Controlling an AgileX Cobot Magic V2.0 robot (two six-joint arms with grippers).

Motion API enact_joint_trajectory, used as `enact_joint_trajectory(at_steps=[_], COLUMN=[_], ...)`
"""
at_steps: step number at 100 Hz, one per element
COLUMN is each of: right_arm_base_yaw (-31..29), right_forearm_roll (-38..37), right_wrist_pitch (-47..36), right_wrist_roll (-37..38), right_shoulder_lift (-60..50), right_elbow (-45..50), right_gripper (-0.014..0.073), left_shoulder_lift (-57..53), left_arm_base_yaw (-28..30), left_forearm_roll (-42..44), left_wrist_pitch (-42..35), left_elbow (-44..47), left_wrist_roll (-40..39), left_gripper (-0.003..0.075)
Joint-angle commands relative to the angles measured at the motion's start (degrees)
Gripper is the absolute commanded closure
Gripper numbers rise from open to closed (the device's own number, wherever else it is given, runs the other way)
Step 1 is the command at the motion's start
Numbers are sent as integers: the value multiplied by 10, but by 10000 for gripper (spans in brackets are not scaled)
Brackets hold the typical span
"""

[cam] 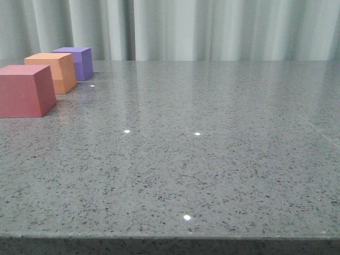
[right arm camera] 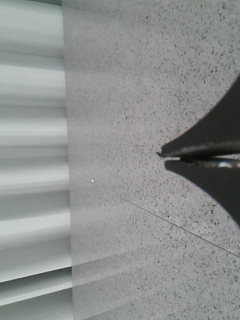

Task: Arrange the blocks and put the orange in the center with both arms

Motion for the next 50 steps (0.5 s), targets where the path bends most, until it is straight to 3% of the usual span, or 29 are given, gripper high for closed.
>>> enact_joint_trajectory(at_steps=[1,50], right_arm_base_yaw=[-1,-1], right_forearm_roll=[8,8], right_wrist_pitch=[-60,-63], right_wrist_roll=[-2,-2], right_shoulder_lift=[-10,-10], right_elbow=[-10,-10], right_gripper=[662,662], left_shoulder_lift=[-20,-20], left_arm_base_yaw=[1,1], left_forearm_roll=[0,0], left_wrist_pitch=[-46,-46], left_elbow=[25,25], left_wrist_roll=[-7,-7], left_gripper=[741,741])
